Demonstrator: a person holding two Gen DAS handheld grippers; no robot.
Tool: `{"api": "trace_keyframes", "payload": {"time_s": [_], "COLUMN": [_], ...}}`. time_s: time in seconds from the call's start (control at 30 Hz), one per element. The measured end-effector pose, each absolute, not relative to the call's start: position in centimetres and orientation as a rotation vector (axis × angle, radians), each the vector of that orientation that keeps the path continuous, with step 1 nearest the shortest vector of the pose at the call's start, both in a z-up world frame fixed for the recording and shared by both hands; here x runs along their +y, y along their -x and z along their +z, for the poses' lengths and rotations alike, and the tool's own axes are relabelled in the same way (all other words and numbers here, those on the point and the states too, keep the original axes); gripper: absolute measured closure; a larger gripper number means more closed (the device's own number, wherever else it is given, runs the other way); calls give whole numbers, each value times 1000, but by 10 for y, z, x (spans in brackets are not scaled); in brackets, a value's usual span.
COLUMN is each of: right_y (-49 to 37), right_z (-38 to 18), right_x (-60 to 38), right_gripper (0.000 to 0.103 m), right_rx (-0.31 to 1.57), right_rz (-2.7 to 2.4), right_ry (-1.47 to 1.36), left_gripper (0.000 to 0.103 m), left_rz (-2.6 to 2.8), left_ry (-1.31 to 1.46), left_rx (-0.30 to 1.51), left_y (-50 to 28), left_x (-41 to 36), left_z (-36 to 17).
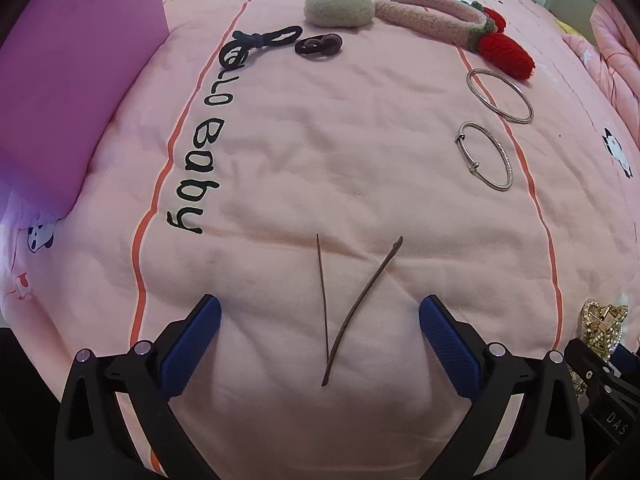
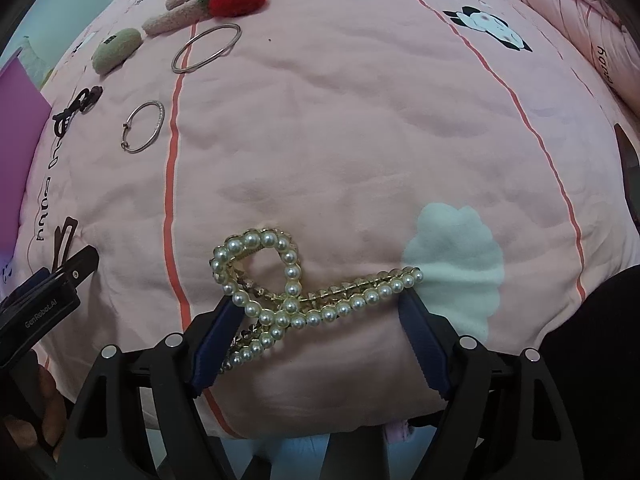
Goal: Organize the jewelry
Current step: 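Grasp the brown hairpin with the left tool while the right tool grasps the pearl clip, then lift the hairpin and pearl clip and carry both over the tub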
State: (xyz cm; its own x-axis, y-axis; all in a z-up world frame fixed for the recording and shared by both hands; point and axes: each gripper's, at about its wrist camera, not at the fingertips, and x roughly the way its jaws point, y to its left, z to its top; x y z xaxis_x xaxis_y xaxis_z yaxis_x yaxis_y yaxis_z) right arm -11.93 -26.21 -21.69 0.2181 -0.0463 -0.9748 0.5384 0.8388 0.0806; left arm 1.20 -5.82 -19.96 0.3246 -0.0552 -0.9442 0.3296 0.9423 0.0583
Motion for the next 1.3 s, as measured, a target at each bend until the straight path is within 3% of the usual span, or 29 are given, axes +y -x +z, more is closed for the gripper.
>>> {"api": "trace_keyframes", "payload": {"time_s": [0.23,0.37,0.47,0.53,0.67,0.97,1.07,1.1,1.13,1.3], "right_y": [121,120,119,120,121,124,128,127,127,130], "right_z": [-215,-207,-205,-204,-201,-195,-191,-191,-190,-186], "right_x": [-258,-254,-255,-258,-261,-272,-275,-275,-275,-274], "right_gripper": [29,38,44,46,66,70,74,84,86,86], "right_rx": [1292,1289,1287,1282,1271,1242,1228,1225,1227,1203], "right_rz": [-411,-392,-379,-371,-363,-344,-335,-332,-330,-310], "right_ry": [-434,-405,-411,-427,-425,-462,-465,-467,-465,-482], "left_gripper": [16,27,40,55,85,90,90,90,90,90], "left_rz": [-270,-277,-290,-300,-338,-357,-349,-351,-352,-354], "left_ry": [-257,-272,-271,-268,-255,-199,-184,-174,-167,-142], "left_rx": [1208,1193,1188,1183,1177,1167,1158,1155,1154,1148], "left_y": [-9,-5,-5,-4,-4,-5,-5,-5,-6,-7], "left_x": [-58,-58,-59,-58,-57,-47,-43,-41,-40,-37], "left_z": [-194,-189,-185,-182,-177,-166,-161,-158,-156,-150]}}
